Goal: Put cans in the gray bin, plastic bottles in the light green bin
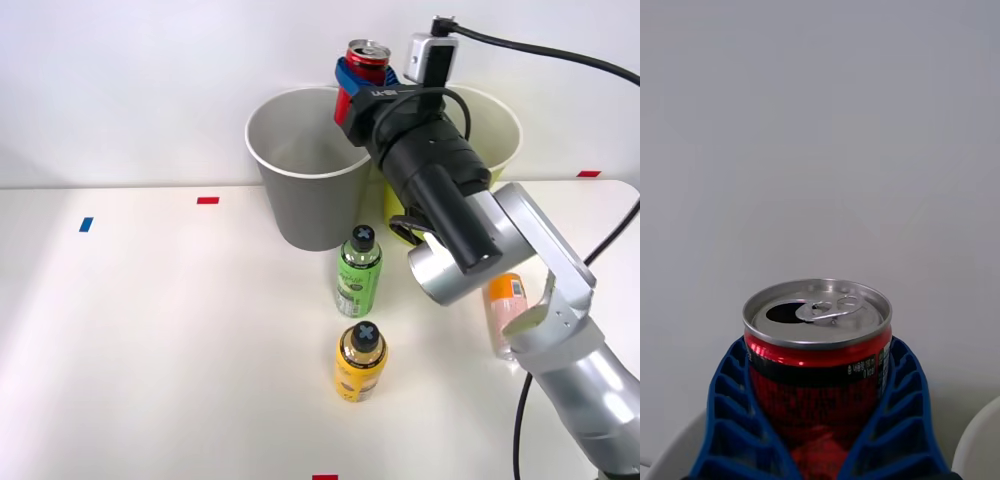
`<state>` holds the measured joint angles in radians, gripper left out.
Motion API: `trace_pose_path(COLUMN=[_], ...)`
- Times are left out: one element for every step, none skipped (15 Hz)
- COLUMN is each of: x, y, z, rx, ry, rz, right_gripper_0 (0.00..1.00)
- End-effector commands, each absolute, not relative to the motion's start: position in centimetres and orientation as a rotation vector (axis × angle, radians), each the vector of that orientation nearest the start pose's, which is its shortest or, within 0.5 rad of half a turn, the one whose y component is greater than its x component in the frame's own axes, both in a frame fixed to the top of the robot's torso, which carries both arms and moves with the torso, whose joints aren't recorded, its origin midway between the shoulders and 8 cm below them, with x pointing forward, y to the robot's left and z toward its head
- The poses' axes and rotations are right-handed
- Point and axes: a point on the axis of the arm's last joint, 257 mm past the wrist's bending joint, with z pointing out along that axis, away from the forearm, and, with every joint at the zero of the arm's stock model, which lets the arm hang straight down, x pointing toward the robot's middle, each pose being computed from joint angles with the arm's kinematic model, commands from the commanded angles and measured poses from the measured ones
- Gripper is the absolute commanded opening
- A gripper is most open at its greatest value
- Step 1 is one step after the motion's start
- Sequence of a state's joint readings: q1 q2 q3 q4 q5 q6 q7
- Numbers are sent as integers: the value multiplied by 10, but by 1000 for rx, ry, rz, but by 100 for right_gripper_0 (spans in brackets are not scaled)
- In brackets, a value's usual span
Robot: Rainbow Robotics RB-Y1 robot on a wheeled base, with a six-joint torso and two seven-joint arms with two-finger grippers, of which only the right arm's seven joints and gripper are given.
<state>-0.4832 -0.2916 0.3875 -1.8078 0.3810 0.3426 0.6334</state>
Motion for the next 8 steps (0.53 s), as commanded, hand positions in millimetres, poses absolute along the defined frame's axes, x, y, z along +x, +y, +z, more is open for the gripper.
trace_pose_path(x=[583,584,585,588,595,599,604,606], y=[2,11,20,26,30,31,32,33], z=[24,23,23,23,22,22,20,20], rx=[-221,-236,-253,-267,-276,-280,-287,-291], ry=[1312,1319,1321,1324,1332,1336,1341,1341], rz=[534,540,543,538,524,515,500,491], right_gripper_0=[0,0,0,0,0,0,0,0])
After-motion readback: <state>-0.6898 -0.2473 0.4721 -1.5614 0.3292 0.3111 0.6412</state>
